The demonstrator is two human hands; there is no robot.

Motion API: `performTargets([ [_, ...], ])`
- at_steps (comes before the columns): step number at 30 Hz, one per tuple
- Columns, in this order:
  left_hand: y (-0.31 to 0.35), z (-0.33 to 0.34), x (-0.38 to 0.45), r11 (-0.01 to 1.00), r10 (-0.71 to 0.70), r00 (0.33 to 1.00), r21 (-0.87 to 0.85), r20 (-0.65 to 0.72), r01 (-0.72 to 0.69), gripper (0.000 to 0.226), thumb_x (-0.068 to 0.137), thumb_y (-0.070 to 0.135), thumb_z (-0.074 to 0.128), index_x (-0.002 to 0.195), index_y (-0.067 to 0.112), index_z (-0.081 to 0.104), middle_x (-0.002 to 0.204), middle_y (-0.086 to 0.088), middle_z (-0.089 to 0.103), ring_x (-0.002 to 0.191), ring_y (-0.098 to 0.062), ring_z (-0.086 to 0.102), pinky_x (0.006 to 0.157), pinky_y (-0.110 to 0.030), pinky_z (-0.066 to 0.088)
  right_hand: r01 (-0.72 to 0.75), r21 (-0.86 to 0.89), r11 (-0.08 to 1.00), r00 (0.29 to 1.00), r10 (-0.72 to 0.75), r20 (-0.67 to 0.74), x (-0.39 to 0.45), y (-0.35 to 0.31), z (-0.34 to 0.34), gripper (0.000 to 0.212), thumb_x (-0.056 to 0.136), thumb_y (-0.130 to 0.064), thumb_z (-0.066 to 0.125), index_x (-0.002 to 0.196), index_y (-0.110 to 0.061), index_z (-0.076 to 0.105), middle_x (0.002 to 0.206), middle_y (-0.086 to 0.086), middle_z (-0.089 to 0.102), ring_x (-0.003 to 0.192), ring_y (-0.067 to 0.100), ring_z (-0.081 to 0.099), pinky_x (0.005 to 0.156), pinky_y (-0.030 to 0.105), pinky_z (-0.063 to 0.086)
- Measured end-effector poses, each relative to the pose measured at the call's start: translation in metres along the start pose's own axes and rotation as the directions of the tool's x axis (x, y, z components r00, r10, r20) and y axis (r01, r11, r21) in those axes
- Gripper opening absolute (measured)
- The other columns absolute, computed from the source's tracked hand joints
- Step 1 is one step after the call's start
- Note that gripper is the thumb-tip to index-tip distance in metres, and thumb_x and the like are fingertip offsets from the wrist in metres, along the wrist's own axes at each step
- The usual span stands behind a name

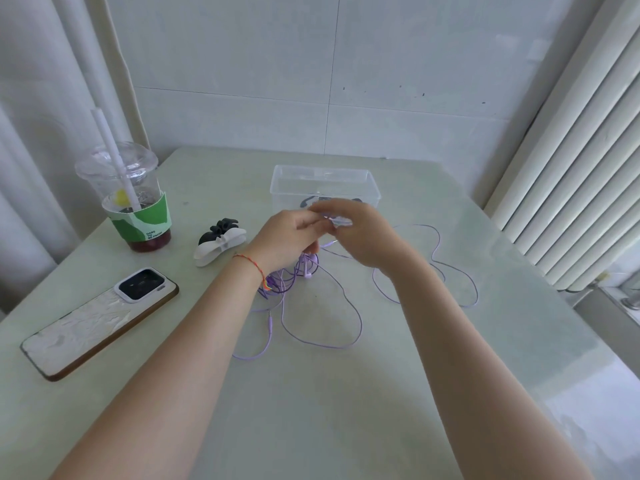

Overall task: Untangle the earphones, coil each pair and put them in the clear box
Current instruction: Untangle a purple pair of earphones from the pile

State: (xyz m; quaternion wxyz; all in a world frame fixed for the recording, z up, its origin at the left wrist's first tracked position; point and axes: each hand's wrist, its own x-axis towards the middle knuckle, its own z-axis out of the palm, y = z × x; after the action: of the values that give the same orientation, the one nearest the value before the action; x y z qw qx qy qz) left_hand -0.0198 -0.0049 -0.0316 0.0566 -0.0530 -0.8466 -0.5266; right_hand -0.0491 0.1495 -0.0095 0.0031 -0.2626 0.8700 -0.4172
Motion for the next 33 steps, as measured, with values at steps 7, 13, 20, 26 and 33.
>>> performTargets([
  [7, 0.0, -0.006, -0.003, 1.0, -0.024, 0.998, 0.008, 0.051, 0.023, 0.027, 0.09, 0.043, 0.065, 0.088, 0.018, 0.074, 0.071, -0.002, 0.069, 0.063, -0.004, 0.059, 0.066, -0.014, 0.046, -0.131, -0.029, 0.991, 0.981, 0.134, 0.141, -0.003, 0.004, -0.004, 0.015, 0.091, -0.022, 0.061, 0.077, -0.017, 0.063, 0.058, -0.003, 0.054, 0.053, 0.013, 0.047, 0.057, 0.028, 0.042],
  [13, -0.01, -0.01, 0.001, 0.987, -0.091, 0.993, 0.142, 0.081, 0.079, 0.037, 0.063, 0.04, 0.09, 0.088, 0.022, 0.07, 0.085, 0.003, 0.072, 0.074, -0.006, 0.062, 0.074, -0.022, 0.047, -0.234, -0.034, 0.972, 0.958, 0.237, 0.164, -0.005, 0.005, -0.025, 0.017, 0.085, -0.029, 0.07, 0.082, -0.013, 0.072, 0.047, -0.008, 0.038, 0.043, 0.01, 0.033, 0.047, 0.02, 0.034],
  [20, -0.034, -0.009, 0.008, 0.875, -0.099, 0.989, 0.465, -0.106, 0.137, 0.059, 0.064, 0.049, 0.075, 0.118, 0.032, 0.061, 0.118, 0.001, 0.062, 0.112, -0.023, 0.057, 0.097, -0.041, 0.046, 0.066, 0.627, 0.776, 0.912, 0.209, -0.354, -0.003, -0.001, -0.044, 0.013, 0.096, -0.013, 0.056, 0.083, -0.01, 0.06, 0.046, -0.006, 0.033, 0.04, 0.013, 0.027, 0.044, 0.026, 0.035],
  [26, -0.034, -0.016, 0.011, 0.885, -0.157, 0.904, 0.35, -0.398, 0.307, 0.048, 0.087, 0.006, 0.048, 0.133, 0.02, 0.051, 0.128, -0.01, 0.057, 0.118, -0.032, 0.053, 0.097, -0.043, 0.043, 0.037, 0.551, 0.834, 0.793, 0.311, -0.524, -0.003, 0.005, -0.048, 0.011, 0.092, -0.021, 0.06, 0.085, -0.015, 0.064, 0.046, -0.009, 0.038, 0.044, 0.013, 0.03, 0.046, 0.021, 0.028],
  [33, 0.001, -0.008, 0.0, 0.996, 0.024, 0.941, -0.069, -0.338, -0.05, 0.045, 0.074, 0.01, 0.05, 0.114, 0.027, 0.063, 0.12, 0.007, 0.063, 0.115, -0.007, 0.056, 0.102, -0.031, 0.044, -0.263, 0.29, 0.92, 0.922, 0.328, -0.205, -0.004, 0.007, -0.04, 0.014, 0.088, -0.02, 0.063, 0.08, -0.013, 0.073, 0.05, 0.0, 0.033, 0.042, 0.015, 0.027, 0.047, 0.022, 0.025],
])
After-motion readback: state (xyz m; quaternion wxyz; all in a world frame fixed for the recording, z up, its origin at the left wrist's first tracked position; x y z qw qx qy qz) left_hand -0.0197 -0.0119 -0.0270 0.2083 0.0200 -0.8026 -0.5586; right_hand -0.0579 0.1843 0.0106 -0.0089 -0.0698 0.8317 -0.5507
